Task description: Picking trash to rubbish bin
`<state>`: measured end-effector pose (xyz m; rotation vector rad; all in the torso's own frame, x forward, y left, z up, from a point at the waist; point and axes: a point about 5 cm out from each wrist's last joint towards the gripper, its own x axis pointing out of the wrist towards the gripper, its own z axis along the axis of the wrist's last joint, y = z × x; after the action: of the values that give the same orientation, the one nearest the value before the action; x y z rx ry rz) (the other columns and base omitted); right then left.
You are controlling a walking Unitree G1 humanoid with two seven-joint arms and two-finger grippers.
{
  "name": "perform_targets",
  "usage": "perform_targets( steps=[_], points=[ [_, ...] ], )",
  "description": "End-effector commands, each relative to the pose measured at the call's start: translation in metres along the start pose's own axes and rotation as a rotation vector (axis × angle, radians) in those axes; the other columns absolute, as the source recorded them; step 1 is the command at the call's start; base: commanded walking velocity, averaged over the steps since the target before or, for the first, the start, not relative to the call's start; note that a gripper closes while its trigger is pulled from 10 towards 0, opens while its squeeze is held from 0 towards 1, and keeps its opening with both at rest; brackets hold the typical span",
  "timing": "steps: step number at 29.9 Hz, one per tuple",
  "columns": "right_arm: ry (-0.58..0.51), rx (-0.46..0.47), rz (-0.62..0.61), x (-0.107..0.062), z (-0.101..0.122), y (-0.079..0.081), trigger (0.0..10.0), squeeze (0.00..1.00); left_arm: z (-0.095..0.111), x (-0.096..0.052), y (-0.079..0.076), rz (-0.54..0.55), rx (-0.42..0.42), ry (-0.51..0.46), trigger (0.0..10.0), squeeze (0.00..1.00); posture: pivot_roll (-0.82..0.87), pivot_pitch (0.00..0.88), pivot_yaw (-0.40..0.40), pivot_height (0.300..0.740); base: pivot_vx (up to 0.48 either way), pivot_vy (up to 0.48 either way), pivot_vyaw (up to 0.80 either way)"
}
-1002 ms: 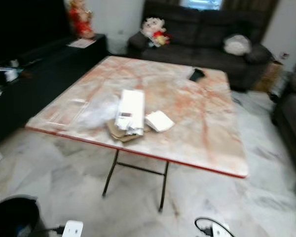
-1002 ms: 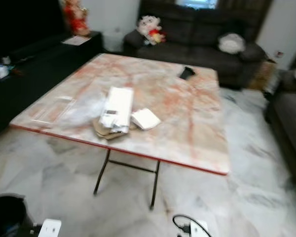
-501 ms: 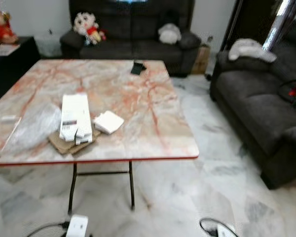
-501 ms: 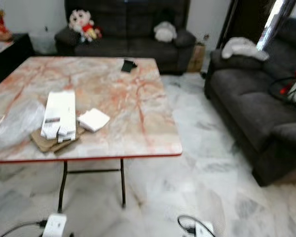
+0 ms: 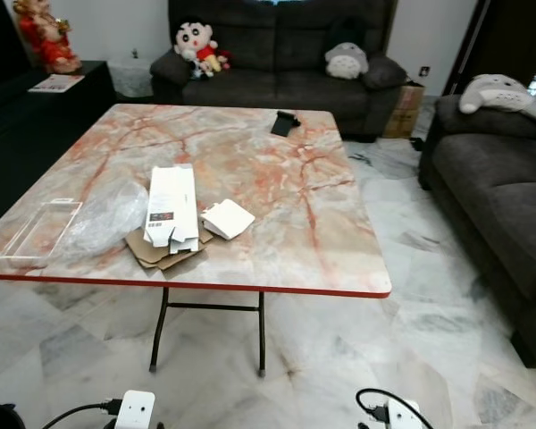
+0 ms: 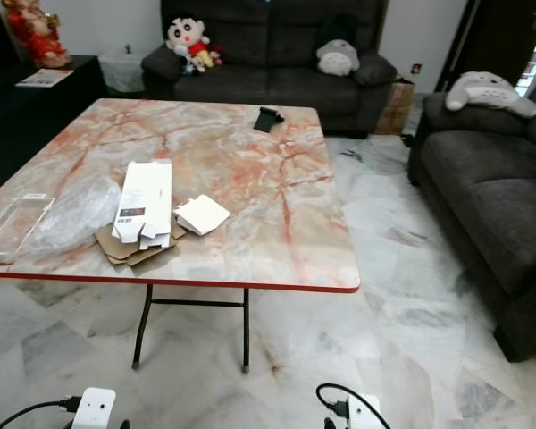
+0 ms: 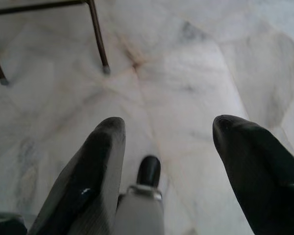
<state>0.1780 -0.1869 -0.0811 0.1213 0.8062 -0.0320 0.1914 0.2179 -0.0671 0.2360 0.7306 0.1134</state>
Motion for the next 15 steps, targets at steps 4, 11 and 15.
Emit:
perform_targets(
  steps=[4, 11, 15],
  points=[
    [-0.048, -0.037, 0.027, -0.004, 0.0, -0.006, 10.0, 0.0, 0.012, 0.001, -0.004, -0.016, -0.009, -0.09, 10.0, 0.0, 0.15, 0.029, -0.039, 0.74, 0.0, 0.0, 0.0],
    [-0.178, -0.044, -0.023, -0.014, 0.005, -0.025, 10.0, 0.0, 0.037, 0.0, 0.012, 0.038, -0.047, -0.269, 10.0, 0.0, 0.15, 0.037, -0.037, 0.74, 0.0, 0.0, 0.0],
    [-0.283, -0.06, -0.023, -0.017, 0.018, -0.025, 10.0, 0.0, 0.06, -0.002, 0.014, 0.036, -0.035, -0.39, 10.0, 0.0, 0.15, 0.034, -0.033, 0.74, 0.0, 0.0, 0.0]
  ],
)
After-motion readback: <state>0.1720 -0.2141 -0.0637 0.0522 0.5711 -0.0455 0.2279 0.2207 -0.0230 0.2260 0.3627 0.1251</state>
